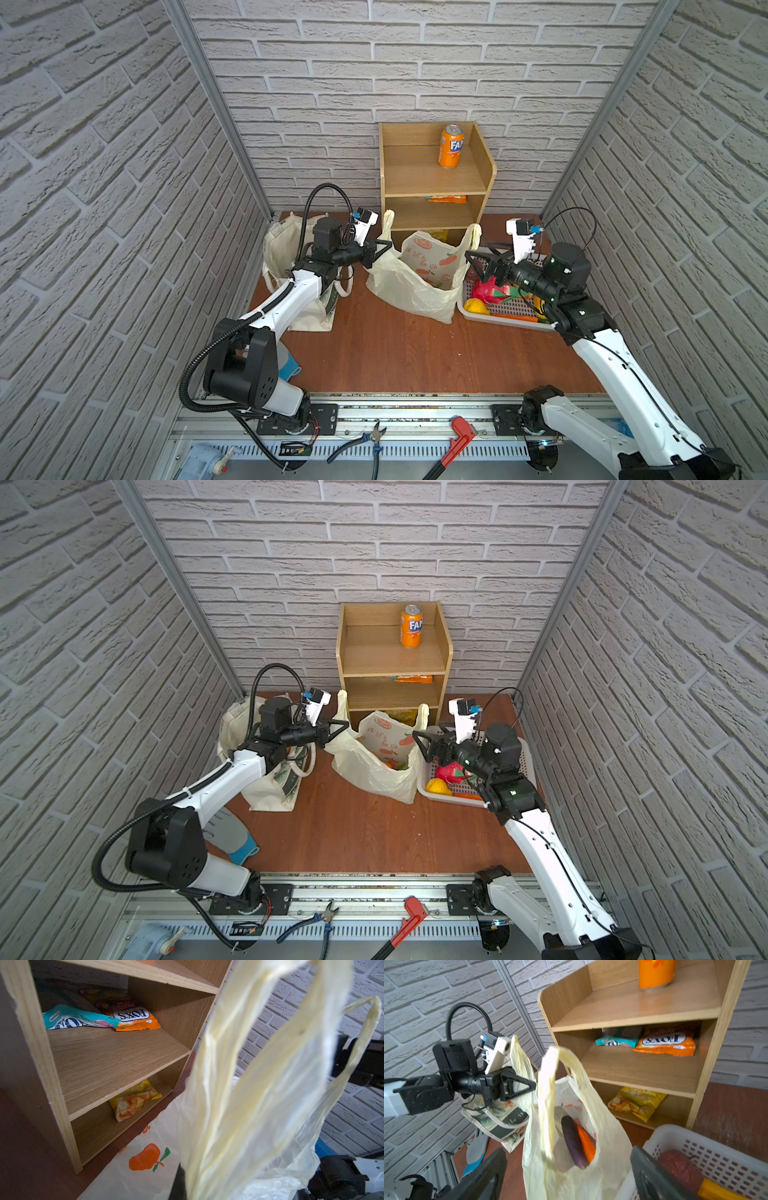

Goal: Place the mixed food into the grocery bags and tie them

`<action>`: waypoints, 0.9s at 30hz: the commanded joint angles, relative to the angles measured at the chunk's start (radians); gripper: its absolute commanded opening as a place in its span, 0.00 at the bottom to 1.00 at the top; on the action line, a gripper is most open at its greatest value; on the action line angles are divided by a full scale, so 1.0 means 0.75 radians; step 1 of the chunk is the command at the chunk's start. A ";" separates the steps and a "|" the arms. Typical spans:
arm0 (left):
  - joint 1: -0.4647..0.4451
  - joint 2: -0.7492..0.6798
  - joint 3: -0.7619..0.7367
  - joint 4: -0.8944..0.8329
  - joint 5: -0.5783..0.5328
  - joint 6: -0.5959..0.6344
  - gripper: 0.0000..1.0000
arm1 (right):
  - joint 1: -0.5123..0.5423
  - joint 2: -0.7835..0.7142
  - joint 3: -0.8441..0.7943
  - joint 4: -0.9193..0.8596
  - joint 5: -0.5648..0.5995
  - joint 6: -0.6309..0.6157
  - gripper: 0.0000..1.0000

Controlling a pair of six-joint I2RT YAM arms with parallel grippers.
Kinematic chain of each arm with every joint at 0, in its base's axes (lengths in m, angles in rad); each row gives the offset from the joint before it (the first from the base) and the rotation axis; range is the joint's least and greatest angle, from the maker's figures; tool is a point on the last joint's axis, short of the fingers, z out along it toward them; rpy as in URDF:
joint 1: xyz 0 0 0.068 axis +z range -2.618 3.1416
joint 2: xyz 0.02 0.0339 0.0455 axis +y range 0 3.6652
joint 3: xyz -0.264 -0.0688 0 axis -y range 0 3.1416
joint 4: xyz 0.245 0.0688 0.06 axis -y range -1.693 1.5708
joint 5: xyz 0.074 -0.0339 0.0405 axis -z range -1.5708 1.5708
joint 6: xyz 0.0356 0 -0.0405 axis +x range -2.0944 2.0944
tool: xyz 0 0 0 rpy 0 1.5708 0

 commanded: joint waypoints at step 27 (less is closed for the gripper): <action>0.013 0.018 0.039 0.017 0.118 0.013 0.00 | -0.030 0.388 0.051 0.111 -0.042 -0.171 0.94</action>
